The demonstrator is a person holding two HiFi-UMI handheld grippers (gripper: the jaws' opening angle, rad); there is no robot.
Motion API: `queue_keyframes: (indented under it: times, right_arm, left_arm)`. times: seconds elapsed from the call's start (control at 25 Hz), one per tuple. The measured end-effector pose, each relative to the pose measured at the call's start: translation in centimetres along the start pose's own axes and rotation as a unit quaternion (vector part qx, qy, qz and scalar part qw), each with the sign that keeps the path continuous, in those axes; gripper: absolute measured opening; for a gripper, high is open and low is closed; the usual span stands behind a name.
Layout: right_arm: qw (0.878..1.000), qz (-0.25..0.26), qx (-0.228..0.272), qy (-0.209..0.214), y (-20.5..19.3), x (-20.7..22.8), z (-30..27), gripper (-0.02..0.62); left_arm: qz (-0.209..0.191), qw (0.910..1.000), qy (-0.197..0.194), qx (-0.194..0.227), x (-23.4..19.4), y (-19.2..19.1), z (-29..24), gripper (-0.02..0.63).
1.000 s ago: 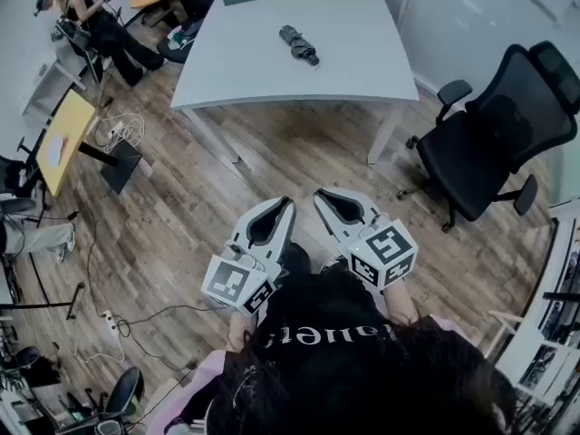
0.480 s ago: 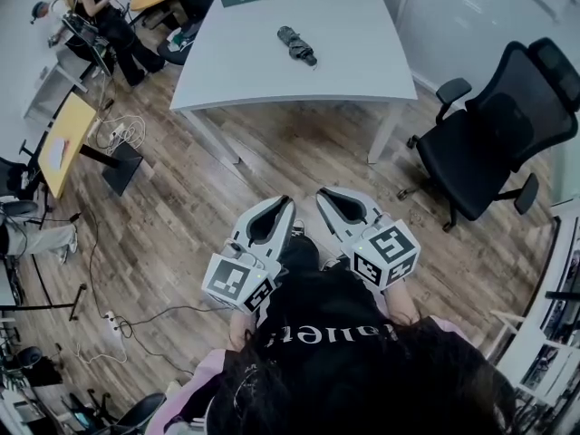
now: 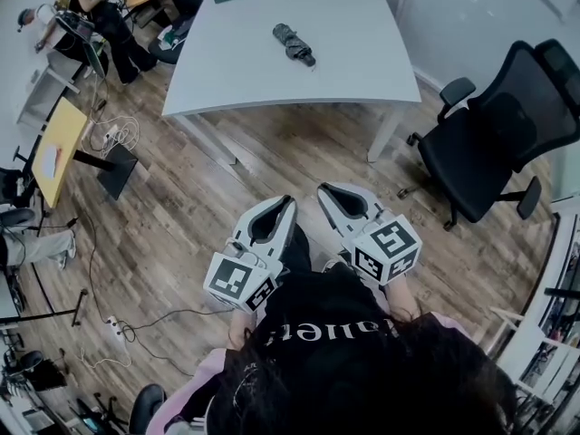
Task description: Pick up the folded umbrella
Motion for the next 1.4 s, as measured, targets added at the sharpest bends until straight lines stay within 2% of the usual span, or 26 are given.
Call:
queue_keyframes:
  times: [0.48, 1.0, 1.24, 1.4]
  right_arm:
    - [0.999, -0.02, -0.025, -0.022, 3.8, 6.5, -12.3, 0.032]
    - [0.998, -0.03, -0.028, -0.037, 6.7, 9.9, -24.8, 0.032]
    - [0.998, -0.028, -0.04, -0.05, 6.6, 10.0, -27.8, 0.032]
    - [0.996, -0.03, -0.053, -0.063, 6.3, 10.7, -28.1, 0.032]
  left_arm:
    - [0.013, 0.9998, -0.007, -0.012, -13.1, 4.3, -7.2, 0.028]
    - [0.02, 0.9993, -0.025, -0.022, -25.8, 7.3, -11.3, 0.028]
    - [0.025, 0.999, -0.026, -0.026, -29.6, 7.6, -11.9, 0.028]
    - [0.037, 0.9981, -0.035, -0.034, -30.0, 7.1, -12.5, 0.028]
Point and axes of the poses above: the fingertips, and each gripper's own axes: z backward along the fingers, x to its right, y out of its top, the point moved 1 cm from there along z, backward along the fingers, and after that the axes turned 3 degrees about z, right-handed, at the moved point
